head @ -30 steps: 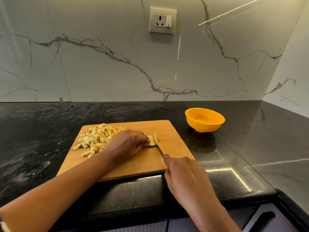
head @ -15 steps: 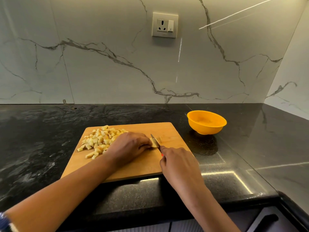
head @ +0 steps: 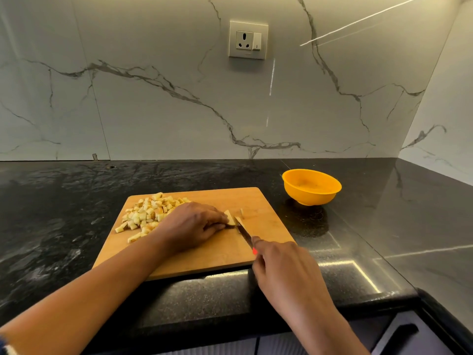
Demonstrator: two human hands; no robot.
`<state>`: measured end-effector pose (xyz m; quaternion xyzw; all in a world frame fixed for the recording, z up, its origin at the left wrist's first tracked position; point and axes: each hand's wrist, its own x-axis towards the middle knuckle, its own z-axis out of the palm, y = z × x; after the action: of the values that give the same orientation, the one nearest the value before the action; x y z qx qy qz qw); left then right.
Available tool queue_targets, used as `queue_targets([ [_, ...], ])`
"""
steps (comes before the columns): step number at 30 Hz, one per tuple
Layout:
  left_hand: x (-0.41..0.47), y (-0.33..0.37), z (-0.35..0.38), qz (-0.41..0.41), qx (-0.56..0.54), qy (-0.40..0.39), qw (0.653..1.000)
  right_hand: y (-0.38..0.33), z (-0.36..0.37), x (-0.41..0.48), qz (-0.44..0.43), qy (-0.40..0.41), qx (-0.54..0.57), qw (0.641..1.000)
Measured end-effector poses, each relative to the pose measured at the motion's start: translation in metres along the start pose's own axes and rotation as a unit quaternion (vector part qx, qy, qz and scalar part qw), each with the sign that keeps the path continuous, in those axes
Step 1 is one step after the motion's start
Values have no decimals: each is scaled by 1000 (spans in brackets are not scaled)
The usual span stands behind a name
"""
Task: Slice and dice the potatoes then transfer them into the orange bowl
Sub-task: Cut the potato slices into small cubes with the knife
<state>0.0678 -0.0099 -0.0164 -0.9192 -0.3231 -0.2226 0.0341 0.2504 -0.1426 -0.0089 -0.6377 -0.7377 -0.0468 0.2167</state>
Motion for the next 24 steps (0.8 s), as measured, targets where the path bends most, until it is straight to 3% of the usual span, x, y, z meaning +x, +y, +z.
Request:
queue_targets([
  [9,-4,1,-11,-19,25,-104,994,-7,8,25,7,17,29,999],
  [18,-4,0,-16,-13,50,-164,985,-18,25,39,3,-45,-53,998],
  [24,-4,-1,-14,-22,47,-185,981,-19,21,29,-4,-55,-46,997],
])
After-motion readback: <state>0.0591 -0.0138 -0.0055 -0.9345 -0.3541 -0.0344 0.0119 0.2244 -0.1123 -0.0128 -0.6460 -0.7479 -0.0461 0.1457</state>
